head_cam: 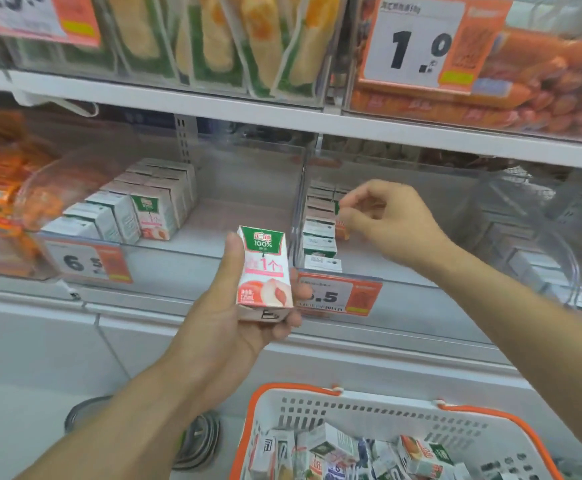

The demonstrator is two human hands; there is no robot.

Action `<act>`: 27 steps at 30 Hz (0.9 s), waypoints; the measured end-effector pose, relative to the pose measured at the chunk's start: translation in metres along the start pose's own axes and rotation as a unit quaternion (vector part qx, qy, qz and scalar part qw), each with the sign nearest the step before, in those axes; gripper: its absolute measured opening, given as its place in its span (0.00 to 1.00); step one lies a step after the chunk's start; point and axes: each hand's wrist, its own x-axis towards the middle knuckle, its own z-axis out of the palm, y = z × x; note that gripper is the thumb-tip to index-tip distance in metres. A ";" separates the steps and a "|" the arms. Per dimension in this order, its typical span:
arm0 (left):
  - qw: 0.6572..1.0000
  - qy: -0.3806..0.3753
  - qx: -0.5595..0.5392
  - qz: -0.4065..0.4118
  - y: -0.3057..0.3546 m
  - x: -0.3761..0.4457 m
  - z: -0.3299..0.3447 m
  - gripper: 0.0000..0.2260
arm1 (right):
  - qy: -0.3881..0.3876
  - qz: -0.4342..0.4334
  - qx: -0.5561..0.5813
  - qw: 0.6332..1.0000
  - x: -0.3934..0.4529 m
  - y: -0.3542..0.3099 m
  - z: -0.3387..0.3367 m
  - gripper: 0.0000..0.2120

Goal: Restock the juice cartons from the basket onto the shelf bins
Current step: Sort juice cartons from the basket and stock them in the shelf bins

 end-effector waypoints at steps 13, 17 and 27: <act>0.967 0.066 0.222 0.108 0.043 -0.021 -0.024 0.19 | -0.056 -0.184 -0.303 0.933 -0.053 0.030 0.038 0.26; 0.898 0.153 0.356 0.208 0.079 -0.001 -0.052 0.18 | -0.030 -0.177 -0.306 0.935 -0.054 0.033 0.046 0.22; 0.596 0.158 0.771 0.157 0.146 0.097 -0.118 0.21 | 0.039 -0.190 -0.333 0.923 -0.056 0.038 0.053 0.21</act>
